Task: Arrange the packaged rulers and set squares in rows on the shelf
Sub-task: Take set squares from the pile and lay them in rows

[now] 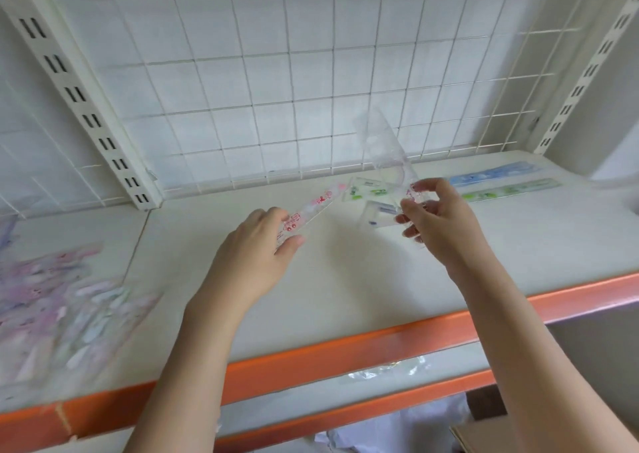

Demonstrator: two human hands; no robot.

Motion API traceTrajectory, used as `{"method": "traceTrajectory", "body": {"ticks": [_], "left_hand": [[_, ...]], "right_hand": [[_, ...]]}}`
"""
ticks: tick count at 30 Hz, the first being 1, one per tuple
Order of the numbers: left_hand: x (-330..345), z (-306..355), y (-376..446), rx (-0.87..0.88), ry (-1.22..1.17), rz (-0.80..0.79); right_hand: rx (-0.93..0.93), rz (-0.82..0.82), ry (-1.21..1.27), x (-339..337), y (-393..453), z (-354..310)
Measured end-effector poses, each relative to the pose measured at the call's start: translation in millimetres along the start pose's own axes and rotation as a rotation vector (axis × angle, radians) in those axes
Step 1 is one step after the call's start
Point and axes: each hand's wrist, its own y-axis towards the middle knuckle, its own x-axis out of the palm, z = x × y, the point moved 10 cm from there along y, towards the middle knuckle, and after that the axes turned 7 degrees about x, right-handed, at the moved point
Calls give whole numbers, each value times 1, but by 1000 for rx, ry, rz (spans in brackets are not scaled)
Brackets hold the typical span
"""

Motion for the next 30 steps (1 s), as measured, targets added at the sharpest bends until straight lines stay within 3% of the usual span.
{"method": "traceTrajectory", "body": {"ticks": [10, 16, 24, 30], "left_hand": [[35, 80, 18, 19, 35, 82], [50, 104, 22, -24, 23, 119], [71, 133, 26, -96, -19, 156], [74, 142, 31, -133, 7, 191]], "right_hand": [[189, -88, 67, -71, 42, 52], [186, -130, 25, -107, 62, 66], [44, -26, -200, -166, 84, 62], [-94, -117, -420, -181, 91, 65]]}}
